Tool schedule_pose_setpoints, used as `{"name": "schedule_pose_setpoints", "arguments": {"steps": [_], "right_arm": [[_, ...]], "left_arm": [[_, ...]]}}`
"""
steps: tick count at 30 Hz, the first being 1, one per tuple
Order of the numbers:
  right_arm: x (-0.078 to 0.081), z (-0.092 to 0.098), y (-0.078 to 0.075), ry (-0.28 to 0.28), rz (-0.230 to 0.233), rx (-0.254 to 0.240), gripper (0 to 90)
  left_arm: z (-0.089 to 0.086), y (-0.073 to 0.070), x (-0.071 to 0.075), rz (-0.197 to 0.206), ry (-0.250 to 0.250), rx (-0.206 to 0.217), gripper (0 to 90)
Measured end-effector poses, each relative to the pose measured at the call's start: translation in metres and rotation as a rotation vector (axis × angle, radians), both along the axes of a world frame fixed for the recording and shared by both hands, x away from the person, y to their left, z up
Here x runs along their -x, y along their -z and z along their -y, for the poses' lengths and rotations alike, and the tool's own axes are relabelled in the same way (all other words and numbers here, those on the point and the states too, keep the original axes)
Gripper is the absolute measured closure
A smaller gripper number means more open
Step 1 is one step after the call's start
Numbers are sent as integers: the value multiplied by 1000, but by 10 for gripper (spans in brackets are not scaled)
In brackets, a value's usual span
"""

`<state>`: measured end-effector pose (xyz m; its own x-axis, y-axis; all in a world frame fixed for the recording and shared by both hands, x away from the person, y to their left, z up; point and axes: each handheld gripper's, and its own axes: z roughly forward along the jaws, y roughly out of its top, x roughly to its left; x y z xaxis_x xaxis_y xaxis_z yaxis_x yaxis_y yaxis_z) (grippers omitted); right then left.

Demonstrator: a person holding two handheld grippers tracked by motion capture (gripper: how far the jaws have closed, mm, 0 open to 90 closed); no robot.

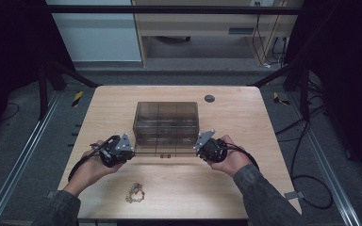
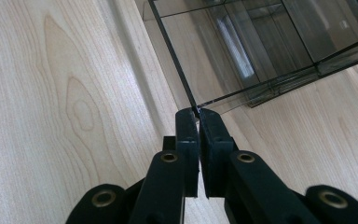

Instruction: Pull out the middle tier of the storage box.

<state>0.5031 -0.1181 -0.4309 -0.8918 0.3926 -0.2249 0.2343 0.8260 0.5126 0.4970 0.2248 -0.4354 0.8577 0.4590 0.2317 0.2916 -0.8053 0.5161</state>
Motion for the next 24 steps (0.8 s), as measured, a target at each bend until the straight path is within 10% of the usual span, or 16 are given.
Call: {"name": "schedule_pose_setpoints", "arguments": {"steps": [24], "right_arm": [[8, 2, 1, -4, -11, -11, 875]], "left_arm": [[-3, 1, 10, 0, 24, 9, 846]]}}
